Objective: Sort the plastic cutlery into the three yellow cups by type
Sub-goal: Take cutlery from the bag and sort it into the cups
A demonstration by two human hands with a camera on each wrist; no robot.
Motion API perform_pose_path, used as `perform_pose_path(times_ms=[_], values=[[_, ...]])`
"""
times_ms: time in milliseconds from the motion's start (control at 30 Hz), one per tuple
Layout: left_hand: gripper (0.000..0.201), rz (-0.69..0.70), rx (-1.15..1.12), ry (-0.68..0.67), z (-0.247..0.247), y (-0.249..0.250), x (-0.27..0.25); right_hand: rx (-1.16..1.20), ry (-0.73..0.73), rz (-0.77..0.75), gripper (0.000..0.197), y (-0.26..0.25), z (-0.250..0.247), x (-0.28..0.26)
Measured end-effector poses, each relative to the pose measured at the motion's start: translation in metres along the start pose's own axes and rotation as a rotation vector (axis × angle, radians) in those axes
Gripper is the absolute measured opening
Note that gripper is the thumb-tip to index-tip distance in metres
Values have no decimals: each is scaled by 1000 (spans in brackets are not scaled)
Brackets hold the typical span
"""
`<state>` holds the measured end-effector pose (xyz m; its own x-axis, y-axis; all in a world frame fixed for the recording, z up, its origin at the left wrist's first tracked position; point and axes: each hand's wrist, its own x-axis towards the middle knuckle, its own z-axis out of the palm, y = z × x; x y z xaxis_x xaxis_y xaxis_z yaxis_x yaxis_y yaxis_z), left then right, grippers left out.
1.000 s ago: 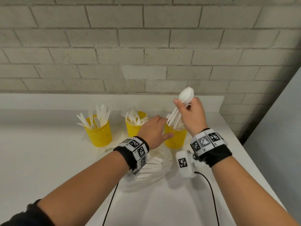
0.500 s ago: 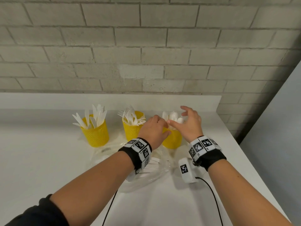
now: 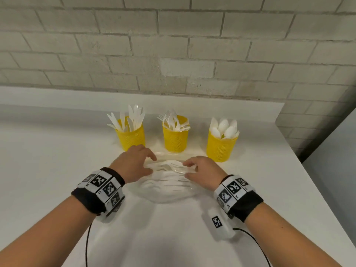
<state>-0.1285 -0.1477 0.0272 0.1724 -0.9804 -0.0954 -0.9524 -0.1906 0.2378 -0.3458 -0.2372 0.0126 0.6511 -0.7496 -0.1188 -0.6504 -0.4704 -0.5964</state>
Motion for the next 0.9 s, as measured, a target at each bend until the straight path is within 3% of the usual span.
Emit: perform_pose_path(times_ms=[133, 267, 567, 667, 833, 900], values=[[66, -160, 55, 33, 8, -18, -15, -318, -213, 86, 85, 3, 1, 6], [88, -200, -96, -99, 17, -20, -16, -418, -322, 29, 99, -3, 12, 17], [91, -119, -233, -67, 23, -13, -14, -488, -250, -88, 74, -15, 31, 27], [90, -105, -251, -51, 23, -14, -14, -519, -254, -55, 64, -17, 33, 29], [86, -94, -255, -16, 23, -16, -14, -394, -245, 9, 40, -14, 25, 31], [84, -105, -258, -7, 23, -19, -13, -293, -233, 16, 41, -9, 20, 31]])
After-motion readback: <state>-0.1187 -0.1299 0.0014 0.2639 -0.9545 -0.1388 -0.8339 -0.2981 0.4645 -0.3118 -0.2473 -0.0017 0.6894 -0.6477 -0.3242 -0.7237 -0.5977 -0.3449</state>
